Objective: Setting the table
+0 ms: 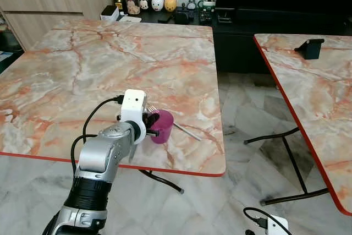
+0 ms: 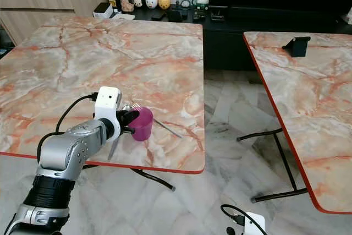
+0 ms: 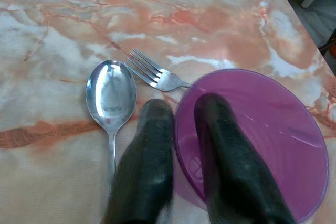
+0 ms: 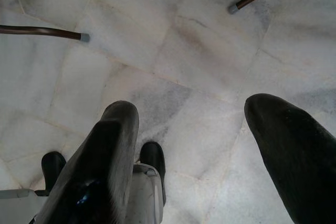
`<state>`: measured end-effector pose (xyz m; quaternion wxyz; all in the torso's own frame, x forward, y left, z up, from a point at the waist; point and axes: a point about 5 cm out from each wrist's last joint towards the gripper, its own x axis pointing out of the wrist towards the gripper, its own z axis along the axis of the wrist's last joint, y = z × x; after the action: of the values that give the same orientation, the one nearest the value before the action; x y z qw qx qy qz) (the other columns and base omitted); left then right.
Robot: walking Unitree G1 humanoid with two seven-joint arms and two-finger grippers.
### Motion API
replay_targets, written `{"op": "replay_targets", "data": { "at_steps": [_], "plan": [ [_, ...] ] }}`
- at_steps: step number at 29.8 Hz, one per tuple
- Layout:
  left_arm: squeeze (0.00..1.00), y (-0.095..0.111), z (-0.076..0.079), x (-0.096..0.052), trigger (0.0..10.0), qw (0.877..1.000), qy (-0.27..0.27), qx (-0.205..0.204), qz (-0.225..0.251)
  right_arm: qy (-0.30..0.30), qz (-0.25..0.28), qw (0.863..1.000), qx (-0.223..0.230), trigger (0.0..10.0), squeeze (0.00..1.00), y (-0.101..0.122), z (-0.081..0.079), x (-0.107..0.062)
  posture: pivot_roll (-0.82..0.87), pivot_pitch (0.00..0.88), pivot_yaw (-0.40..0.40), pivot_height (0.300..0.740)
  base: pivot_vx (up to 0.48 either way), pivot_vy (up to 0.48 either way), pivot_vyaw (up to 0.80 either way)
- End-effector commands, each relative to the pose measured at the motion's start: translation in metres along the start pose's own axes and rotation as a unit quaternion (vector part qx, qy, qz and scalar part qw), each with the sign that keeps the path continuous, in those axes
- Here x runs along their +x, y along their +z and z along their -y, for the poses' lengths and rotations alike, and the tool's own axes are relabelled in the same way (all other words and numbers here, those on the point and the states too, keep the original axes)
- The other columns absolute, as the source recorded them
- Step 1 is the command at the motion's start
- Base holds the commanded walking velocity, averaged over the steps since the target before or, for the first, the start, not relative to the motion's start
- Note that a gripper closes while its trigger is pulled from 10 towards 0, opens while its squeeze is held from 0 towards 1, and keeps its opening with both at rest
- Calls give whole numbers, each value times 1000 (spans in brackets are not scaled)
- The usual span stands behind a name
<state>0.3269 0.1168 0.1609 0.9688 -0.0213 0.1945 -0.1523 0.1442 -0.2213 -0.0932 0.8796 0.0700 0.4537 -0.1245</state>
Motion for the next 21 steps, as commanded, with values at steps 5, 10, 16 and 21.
{"op": "replay_targets", "data": {
  "at_steps": [5, 10, 16, 21],
  "plan": [
    [0, 1, 1, 0, 0, 1000, -2, 8, -4, -1, 0, 1000, -1, 10000, 0, 0, 1, 0, 131, 0, -34, 740, 0, 0, 0],
    [0, 1, 1, 0, 0, 1000, -4, 10, -6, 0, -1, 1000, -1, 10000, 0, 0, 1, 0, 131, 0, -34, 740, 0, 0, 0],
    [0, 1, 1, 1, 0, 1000, -6, 9, -5, 0, 0, 1000, 0, 10000, 0, 0, 1, 0, 127, 0, -35, 740, 0, 0, 0],
    [0, 10, -6, -3, 0, 1000, 7, -3, 30, -1, 0, 1000, 0, 10000, 0, 0, 1, 0, 127, 0, -35, 740, 0, 0, 0]
  ]
}}
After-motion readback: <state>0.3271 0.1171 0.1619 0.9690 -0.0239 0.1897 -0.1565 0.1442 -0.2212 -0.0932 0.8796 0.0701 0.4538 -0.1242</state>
